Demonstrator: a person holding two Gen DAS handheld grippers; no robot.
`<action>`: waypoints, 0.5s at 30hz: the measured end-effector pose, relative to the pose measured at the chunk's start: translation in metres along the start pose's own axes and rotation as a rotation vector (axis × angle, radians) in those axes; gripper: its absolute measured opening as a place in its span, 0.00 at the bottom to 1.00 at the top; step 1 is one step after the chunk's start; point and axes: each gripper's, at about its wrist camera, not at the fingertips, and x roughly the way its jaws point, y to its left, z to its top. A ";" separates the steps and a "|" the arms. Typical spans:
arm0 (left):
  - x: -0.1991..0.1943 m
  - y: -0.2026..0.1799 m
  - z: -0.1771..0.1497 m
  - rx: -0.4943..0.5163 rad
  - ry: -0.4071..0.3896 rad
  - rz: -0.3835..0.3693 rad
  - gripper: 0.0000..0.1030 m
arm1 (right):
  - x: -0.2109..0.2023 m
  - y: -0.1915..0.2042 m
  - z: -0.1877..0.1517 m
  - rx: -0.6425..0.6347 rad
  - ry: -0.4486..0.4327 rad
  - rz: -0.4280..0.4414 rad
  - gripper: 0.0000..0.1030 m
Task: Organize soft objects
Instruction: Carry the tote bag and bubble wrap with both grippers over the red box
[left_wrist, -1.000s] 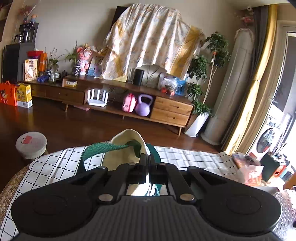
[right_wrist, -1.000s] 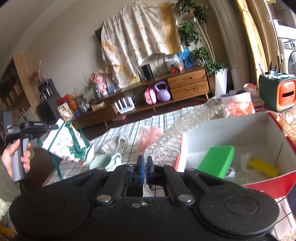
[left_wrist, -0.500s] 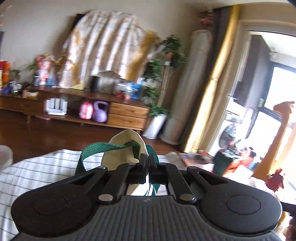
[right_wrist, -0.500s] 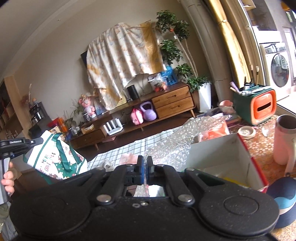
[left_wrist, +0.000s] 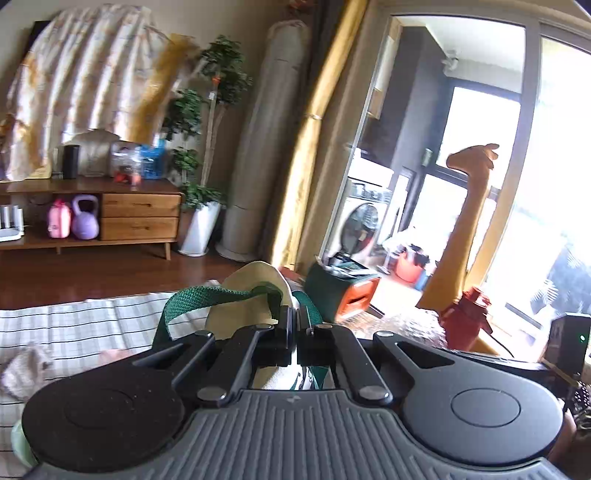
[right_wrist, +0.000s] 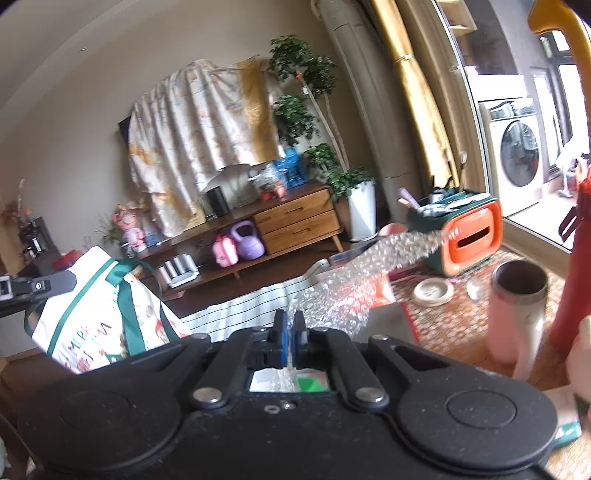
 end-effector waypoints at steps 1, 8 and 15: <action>0.009 -0.008 -0.001 0.008 0.006 -0.014 0.02 | 0.001 -0.004 0.002 -0.004 -0.005 -0.011 0.01; 0.054 -0.044 -0.003 0.007 0.027 -0.110 0.02 | 0.010 -0.024 0.012 -0.048 -0.012 -0.070 0.01; 0.091 -0.042 -0.013 -0.037 0.056 -0.169 0.02 | 0.022 -0.036 0.008 -0.073 0.009 -0.104 0.01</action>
